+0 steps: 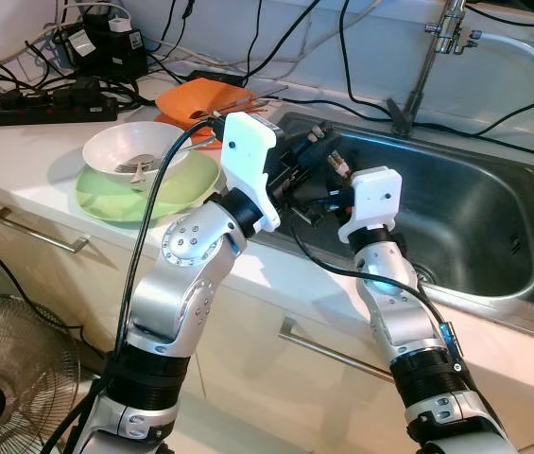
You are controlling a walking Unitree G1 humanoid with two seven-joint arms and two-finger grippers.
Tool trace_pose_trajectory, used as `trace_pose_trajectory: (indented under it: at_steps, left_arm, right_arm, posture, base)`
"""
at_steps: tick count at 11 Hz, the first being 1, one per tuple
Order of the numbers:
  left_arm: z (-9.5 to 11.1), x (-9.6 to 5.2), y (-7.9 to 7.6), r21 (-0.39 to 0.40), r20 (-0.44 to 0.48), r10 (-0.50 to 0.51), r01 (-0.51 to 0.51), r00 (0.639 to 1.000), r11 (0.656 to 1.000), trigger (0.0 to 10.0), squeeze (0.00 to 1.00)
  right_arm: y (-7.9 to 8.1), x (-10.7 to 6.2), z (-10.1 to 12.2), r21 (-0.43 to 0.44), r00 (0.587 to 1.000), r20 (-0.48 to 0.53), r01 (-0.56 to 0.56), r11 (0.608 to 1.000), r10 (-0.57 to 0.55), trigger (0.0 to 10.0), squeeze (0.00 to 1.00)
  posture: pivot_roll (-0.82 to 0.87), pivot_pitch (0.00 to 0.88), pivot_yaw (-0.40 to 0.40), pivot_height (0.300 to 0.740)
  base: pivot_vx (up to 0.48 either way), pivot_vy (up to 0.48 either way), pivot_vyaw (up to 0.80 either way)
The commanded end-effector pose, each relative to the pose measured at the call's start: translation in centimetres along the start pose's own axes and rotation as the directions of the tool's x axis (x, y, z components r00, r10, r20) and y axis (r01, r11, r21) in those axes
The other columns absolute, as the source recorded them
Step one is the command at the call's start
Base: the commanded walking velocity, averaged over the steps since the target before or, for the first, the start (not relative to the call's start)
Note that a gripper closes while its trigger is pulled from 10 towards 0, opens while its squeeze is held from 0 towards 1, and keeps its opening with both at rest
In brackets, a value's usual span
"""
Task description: Kitchen organization
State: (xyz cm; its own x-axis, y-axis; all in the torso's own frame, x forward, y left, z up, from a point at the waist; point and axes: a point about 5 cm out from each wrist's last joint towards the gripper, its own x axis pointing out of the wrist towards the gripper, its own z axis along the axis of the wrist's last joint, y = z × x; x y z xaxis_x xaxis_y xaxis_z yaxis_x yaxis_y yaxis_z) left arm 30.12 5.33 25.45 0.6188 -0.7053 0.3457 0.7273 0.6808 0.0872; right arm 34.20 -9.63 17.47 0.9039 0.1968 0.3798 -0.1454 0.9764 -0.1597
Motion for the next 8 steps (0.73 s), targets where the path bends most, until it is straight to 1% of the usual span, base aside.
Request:
trace_pose_trajectory:
  at_steps: [1, 7, 8]
  left_arm:
    - [0.18, 0.03, -0.47, -0.002, 0.004, -0.03, 0.03, 1.0, 1.0, 10.0, 0.0]
    - [0.03, 0.03, -0.28, 0.027, -0.016, -0.019, 0.02, 1.0, 0.999, 10.0, 0.0]
    - [0.05, 0.12, -0.23, 0.036, -0.014, -0.013, 0.013, 1.0, 0.999, 10.0, 1.0]
  right_arm:
    - [-0.14, -0.09, -0.11, 0.008, 1.0, -0.006, 0.007, 1.0, -0.007, 0.0, 0.0]
    - [-0.19, -0.05, -0.17, 0.01, 1.0, -0.008, 0.01, 1.0, -0.01, 0.0, 0.0]
    - [-0.21, -0.09, -0.18, 0.011, 1.0, -0.008, 0.011, 1.0, -0.011, 0.0, 0.0]
  posture:
    - [0.2, 0.0, -0.01, 0.74]
    - [0.2, 0.0, -0.012, 0.74]
    - [0.2, 0.0, -0.01, 0.74]
  base:
    - [0.0, 0.0, 0.0]
    - [0.0, 0.0, 0.0]
    - [0.0, 0.0, 0.0]
